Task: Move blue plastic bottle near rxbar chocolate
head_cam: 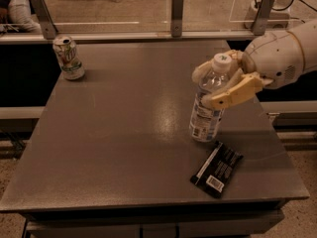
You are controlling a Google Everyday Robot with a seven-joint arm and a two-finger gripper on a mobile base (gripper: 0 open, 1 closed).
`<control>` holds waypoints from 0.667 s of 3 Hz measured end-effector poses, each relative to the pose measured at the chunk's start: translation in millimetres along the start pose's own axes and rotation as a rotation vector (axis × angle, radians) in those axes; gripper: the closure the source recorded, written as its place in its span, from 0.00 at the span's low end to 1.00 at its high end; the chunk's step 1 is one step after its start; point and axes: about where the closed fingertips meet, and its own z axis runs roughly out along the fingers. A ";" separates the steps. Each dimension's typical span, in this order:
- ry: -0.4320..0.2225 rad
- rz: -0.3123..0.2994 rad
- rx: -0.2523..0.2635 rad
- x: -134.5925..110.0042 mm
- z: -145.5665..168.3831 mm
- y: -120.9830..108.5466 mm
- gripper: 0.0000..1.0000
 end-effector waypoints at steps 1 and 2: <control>0.004 0.020 0.025 19.6 5.5 -4.8 0.12; 0.004 0.018 0.023 17.9 7.2 -5.1 0.00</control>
Offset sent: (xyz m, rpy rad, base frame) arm 0.0054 -0.0020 -0.0179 -0.0027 0.0076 -0.0274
